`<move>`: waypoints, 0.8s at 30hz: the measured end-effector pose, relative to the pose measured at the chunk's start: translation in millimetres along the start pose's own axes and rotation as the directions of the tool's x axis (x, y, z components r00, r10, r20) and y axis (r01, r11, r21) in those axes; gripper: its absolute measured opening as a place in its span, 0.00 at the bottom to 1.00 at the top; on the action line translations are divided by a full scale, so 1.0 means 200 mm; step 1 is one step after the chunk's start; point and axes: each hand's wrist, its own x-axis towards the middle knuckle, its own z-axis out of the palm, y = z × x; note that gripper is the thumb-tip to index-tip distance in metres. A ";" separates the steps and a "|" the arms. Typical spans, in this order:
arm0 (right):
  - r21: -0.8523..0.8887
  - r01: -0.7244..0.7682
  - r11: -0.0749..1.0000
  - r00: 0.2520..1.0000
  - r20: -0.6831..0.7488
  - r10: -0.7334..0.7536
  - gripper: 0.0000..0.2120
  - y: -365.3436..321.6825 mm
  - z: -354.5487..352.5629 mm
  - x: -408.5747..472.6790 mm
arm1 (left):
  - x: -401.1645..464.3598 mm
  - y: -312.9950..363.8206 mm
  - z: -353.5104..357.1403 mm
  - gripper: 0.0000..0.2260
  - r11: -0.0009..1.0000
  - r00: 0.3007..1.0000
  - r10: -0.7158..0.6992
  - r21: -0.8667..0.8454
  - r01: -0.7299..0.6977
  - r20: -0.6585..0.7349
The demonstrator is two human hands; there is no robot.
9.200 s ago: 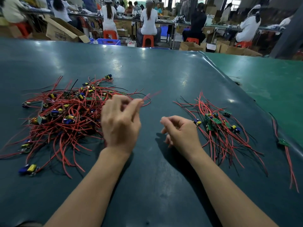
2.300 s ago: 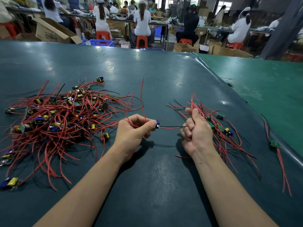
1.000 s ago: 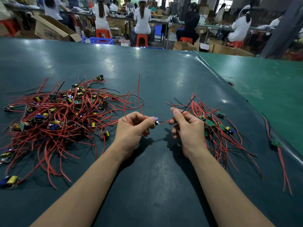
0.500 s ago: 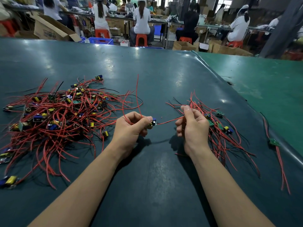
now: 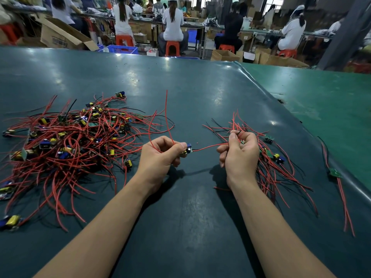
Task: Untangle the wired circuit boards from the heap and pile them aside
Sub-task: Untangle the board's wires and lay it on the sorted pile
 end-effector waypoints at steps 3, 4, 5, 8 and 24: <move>-0.066 0.084 0.994 0.996 -0.017 -0.085 0.07 0.00 0.00 0.01 | 0.01 0.00 0.00 0.19 1.000 1.000 0.006 -0.009 -0.006 -0.016; -0.085 0.100 0.991 0.994 -0.032 -0.103 0.07 0.00 -0.01 0.01 | 0.01 0.00 0.00 0.19 1.000 1.000 0.006 -0.023 -0.007 -0.026; -0.079 0.102 0.992 0.993 -0.052 -0.107 0.07 -0.01 -0.01 0.01 | 0.01 0.00 -0.01 0.20 0.999 0.999 0.007 -0.037 -0.009 -0.036; 0.089 0.051 0.995 0.995 -0.085 -0.044 0.07 -0.03 -0.02 0.03 | 0.01 -0.01 -0.01 0.20 0.999 0.999 0.014 -0.045 -0.016 -0.043; 0.023 -0.283 0.959 0.805 0.549 0.225 0.12 -0.07 0.05 -0.12 | -0.01 0.03 -0.01 0.05 0.972 0.997 -0.083 -0.221 0.081 -0.001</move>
